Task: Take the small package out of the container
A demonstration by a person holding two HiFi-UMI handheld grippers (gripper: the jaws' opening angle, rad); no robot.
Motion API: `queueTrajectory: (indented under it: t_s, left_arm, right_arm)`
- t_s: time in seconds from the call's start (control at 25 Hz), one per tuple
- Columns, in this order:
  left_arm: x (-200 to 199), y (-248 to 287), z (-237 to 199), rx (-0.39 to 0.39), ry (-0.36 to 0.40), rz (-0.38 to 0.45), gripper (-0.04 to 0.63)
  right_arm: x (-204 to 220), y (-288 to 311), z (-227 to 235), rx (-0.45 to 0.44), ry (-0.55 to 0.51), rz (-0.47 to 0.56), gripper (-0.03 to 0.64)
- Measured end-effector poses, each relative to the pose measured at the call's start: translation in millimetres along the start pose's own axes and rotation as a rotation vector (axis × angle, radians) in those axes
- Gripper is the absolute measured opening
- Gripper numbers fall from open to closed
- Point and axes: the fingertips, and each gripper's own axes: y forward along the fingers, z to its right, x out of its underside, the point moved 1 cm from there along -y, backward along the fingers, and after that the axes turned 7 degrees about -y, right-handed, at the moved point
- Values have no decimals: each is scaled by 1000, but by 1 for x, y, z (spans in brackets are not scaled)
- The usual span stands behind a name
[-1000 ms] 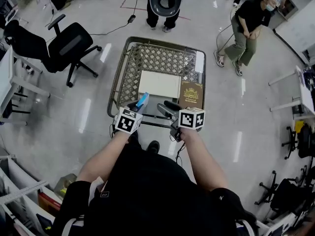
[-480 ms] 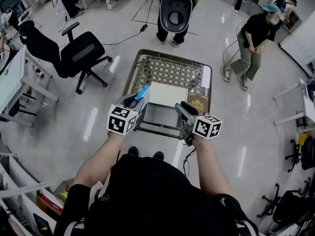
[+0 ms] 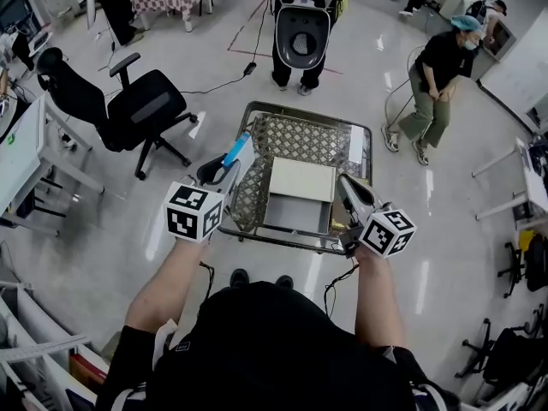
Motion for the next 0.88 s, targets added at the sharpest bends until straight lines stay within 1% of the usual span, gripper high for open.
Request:
queueTrajectory:
  t_s: [0.04,0.16,0.24,0.36,0.6,0.76,0.88]
  left_arm:
    - [-6,-7,-2,-2,-2,19,99]
    - [-17,-31,-17,-27,-17,73,99]
    - [-19,-45,-30,-45,-39,97,98]
    - [-14,-59,-48,-66,-67,113,98]
    - [-7,-69,-74,-122,-69,121,98]
    - [-13,-70,-80,-135,-53,139,98]
    - [-21,-68,-82,-129,-35,151,98]
  right_arm:
    - [-9,-3,-6,-8,-28,12,11]
    - [-30,-12,-24,-20,-80,53,11]
    - [-37,-19,-30,-11,-92,77,11]
    - [-39,-33,-30,18,-83,106,9]
    - [-37,-50,-19,84,-76,132,9]
    - [-39,-58,-15,128,-130,124,8]
    - [-47,-62,-15,145,-180,126,8]
